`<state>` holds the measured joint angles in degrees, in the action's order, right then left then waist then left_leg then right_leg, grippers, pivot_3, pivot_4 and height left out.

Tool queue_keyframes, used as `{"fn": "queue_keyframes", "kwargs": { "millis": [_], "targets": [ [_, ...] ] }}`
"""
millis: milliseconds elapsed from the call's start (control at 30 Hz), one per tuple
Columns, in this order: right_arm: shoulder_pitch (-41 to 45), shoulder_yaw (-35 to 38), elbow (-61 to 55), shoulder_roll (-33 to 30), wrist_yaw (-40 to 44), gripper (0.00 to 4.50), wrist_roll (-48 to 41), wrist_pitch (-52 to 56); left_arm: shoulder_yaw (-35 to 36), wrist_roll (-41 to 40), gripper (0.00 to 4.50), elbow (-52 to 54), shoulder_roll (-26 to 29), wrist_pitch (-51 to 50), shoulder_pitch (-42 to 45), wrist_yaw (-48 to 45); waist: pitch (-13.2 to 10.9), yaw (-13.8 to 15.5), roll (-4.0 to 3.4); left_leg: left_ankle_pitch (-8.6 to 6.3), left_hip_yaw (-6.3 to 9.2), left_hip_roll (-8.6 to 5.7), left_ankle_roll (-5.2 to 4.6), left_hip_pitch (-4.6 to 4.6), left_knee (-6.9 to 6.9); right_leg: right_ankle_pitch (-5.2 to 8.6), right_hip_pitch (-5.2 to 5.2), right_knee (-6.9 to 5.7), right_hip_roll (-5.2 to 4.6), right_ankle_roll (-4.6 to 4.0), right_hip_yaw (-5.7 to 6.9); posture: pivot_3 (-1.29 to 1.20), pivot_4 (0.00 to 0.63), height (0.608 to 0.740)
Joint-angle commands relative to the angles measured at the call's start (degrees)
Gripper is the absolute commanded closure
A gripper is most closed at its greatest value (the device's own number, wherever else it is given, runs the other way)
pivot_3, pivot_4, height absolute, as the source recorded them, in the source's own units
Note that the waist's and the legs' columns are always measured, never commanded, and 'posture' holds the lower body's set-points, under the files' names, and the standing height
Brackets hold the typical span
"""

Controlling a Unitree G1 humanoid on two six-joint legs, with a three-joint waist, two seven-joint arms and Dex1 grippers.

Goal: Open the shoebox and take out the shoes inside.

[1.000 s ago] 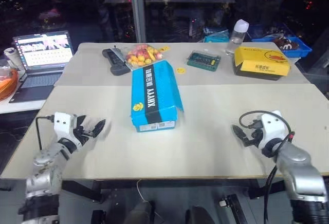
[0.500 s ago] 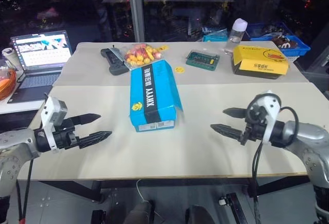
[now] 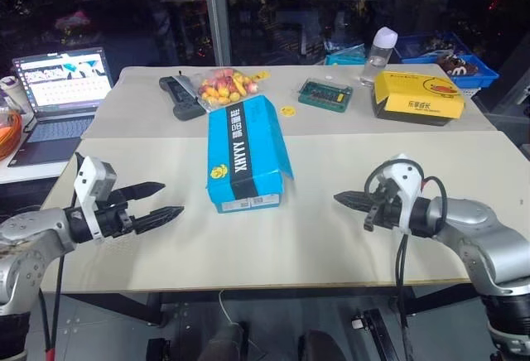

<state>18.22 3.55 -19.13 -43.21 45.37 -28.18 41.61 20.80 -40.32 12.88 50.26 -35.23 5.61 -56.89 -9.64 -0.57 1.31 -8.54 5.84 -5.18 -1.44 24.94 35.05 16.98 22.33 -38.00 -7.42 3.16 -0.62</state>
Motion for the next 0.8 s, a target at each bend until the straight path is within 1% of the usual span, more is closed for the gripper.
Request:
{"fn": "queue_keyframes", "kwargs": {
  "millis": [33, 200, 233, 267, 367, 467, 533, 667, 733, 800],
  "targets": [
    [1.25, 0.49, -1.25, 0.17, 0.21, 4.50, 0.07, -1.78, 1.40, 0.34, 2.05, 0.52, 0.25, 1.31, 0.00, -0.16, 0.00, -0.01, 0.00, 0.00, 0.00, 0.00, 0.00, 0.00, 0.00, 0.00, 0.00, 0.00, 0.00, 0.00, 0.00, 0.00, 0.150, 0.740],
    [1.18, 0.01, -1.01, 0.13, 0.28, 4.50, 0.63, -2.11, -0.02, 2.27, 3.81, -1.45, -0.07, 2.78, 1.02, 0.10, 0.00, 0.00, 0.00, 0.00, 0.00, -0.01, 0.00, 0.00, 0.00, 0.00, 0.00, 0.00, 0.00, 0.00, 0.00, 0.00, 0.150, 0.740],
    [1.19, -0.06, -0.86, 0.17, 0.30, 4.50, 0.76, -2.23, -0.51, 3.04, 4.07, -1.98, -0.31, 3.22, 1.25, 0.39, 0.00, -0.01, 0.00, 0.00, 0.00, -0.01, 0.00, 0.00, 0.00, 0.00, 0.00, -0.01, 0.00, 0.00, 0.00, 0.00, 0.150, 0.740],
    [1.32, -0.32, -0.63, 0.21, 0.34, 4.50, 1.06, -2.42, -1.49, 4.37, 4.45, -2.85, -0.64, 3.91, 1.63, 1.01, 0.00, 0.00, 0.00, 0.00, 0.00, -0.01, 0.00, 0.00, 0.01, 0.00, 0.00, -0.02, 0.01, 0.00, 0.00, 0.00, 0.150, 0.740],
    [2.92, -3.46, 1.93, 0.93, 0.64, 4.50, 3.72, -4.26, -7.66, 10.01, 4.45, -5.95, -2.19, 4.50, 3.21, 3.89, 0.00, 0.04, -0.01, 0.00, 0.00, -0.01, 0.00, -0.08, 0.02, -0.01, -0.07, -0.02, 0.01, 0.00, 0.01, 0.00, 0.150, 0.740],
    [8.91, -8.04, 10.08, 5.25, -0.61, 4.50, 8.27, -8.20, -13.05, 13.56, 4.45, -10.08, -6.97, 5.88, 7.56, 6.32, -0.01, -0.10, 0.03, 0.00, -0.02, -0.02, 0.01, -0.33, 0.01, -0.02, -0.13, -0.01, 0.02, 0.02, 0.00, 0.00, 0.150, 0.740],
    [14.34, -10.80, 17.56, 8.95, -1.79, 4.50, 11.73, -11.18, -15.66, 15.09, 4.45, -13.07, -10.08, 6.56, 11.55, 7.05, -0.04, -0.19, 0.07, 0.02, -0.02, -0.02, 0.03, -0.30, 0.02, -0.07, -0.16, -0.06, 0.10, 0.00, -0.02, 0.00, 0.150, 0.740],
    [24.52, -14.90, 32.55, 14.46, -1.90, 4.50, 17.74, -18.71, -20.41, 17.08, 4.45, -17.46, -13.74, 8.15, 17.68, 4.46, -0.05, -0.39, 0.10, 0.15, -0.03, -0.02, 0.22, -0.25, 0.02, -0.15, -0.10, -0.10, 0.24, -0.06, -0.04, 0.00, 0.150, 0.740],
    [28.54, -16.32, 39.84, 16.15, -1.38, 4.50, 20.58, -23.26, -22.29, 18.34, 4.45, -19.61, -14.45, 9.20, 20.41, 2.78, -0.05, -0.42, 0.10, 0.18, -0.03, -0.04, 0.27, -0.23, 0.00, -0.16, -0.08, -0.10, 0.24, -0.06, -0.06, 0.00, 0.150, 0.740],
    [31.09, -17.80, 44.64, 17.50, -0.35, 4.50, 22.73, -27.19, -23.15, 19.29, 4.45, -22.29, -14.67, 10.04, 23.27, 1.34, -0.06, -0.45, 0.11, 0.18, -0.03, -0.08, 0.28, -0.22, -0.03, -0.16, -0.07, -0.10, 0.24, -0.06, -0.06, 0.00, 0.150, 0.740]
  ]
}}
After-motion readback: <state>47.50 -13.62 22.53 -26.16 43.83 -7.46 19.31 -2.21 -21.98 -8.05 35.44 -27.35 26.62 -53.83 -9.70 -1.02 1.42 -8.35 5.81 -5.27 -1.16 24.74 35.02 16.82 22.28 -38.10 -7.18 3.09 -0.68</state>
